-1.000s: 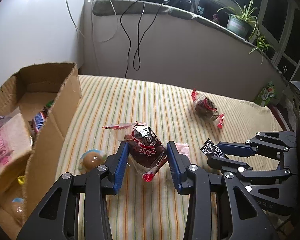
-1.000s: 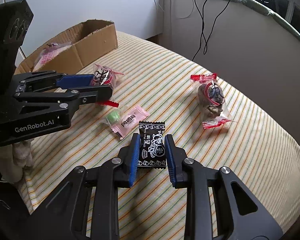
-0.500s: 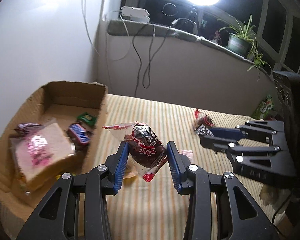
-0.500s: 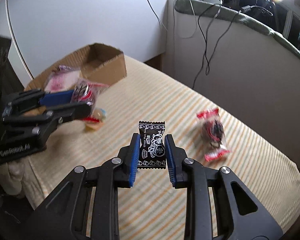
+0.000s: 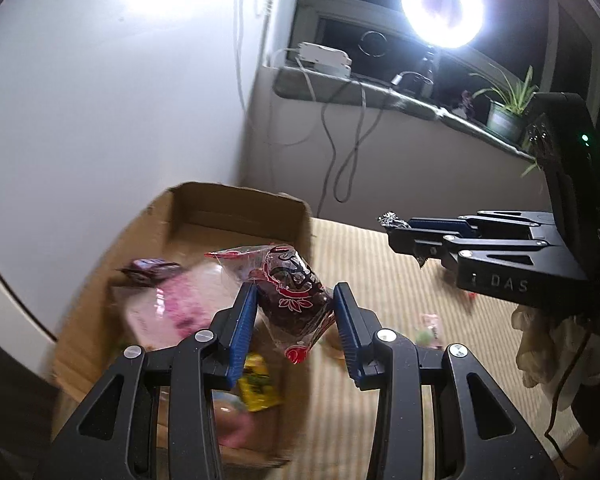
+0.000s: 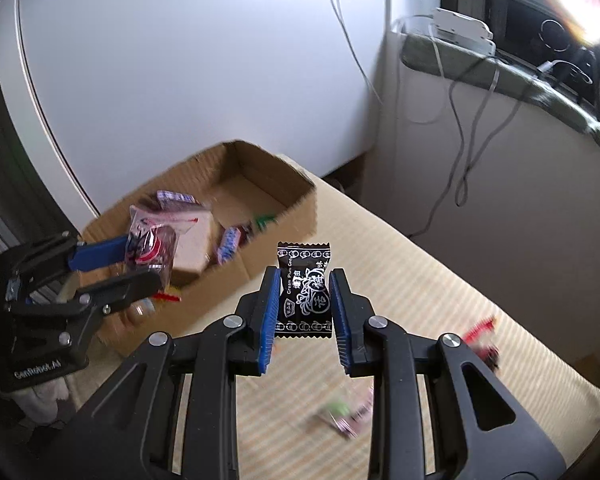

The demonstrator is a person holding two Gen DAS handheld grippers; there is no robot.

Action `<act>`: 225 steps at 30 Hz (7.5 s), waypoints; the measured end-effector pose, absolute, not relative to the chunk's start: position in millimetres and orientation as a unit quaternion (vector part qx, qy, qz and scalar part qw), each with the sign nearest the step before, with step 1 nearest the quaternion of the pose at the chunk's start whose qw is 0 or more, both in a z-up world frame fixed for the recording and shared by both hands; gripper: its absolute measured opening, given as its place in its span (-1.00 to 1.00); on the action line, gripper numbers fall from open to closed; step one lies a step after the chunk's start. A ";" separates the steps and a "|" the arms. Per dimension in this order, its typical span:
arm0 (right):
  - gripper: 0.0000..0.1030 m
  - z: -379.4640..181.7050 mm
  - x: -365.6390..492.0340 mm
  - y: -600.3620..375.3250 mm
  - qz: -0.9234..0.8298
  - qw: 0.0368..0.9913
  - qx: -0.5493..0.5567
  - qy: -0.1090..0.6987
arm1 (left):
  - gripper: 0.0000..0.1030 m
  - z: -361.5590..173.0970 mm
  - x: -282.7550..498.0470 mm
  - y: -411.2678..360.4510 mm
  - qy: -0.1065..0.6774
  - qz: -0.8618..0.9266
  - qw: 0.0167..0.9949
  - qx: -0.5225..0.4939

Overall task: Organize snacks
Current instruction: 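Carry both snacks into the box and open both tools, then withdraw both open tools from the box toward the remaining snacks, then grasp the clear-wrapped green candy with the left tool while the right grasps the red-wrapped chocolate bag, then carry both snacks into the box and open both tools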

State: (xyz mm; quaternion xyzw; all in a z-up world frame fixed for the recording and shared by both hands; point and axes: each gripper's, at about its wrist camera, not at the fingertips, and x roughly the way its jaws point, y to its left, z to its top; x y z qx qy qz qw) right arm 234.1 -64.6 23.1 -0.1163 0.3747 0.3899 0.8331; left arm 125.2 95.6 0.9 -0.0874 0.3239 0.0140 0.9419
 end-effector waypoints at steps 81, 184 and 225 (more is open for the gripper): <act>0.77 28.0 254.1 -95.2 0.333 0.868 -0.087 0.359 | 0.40 5.3 101.8 83.2 0.321 0.016 0.944 -0.080; -0.31 15.8 253.0 -96.0 0.333 0.860 -0.145 0.359 | -0.66 -8.6 115.5 66.1 0.333 -0.054 0.939 -0.060; -0.30 -13.5 284.0 76.0 0.414 0.805 -0.168 0.390 | -0.65 -16.3 131.0 166.4 0.333 0.016 0.939 -0.082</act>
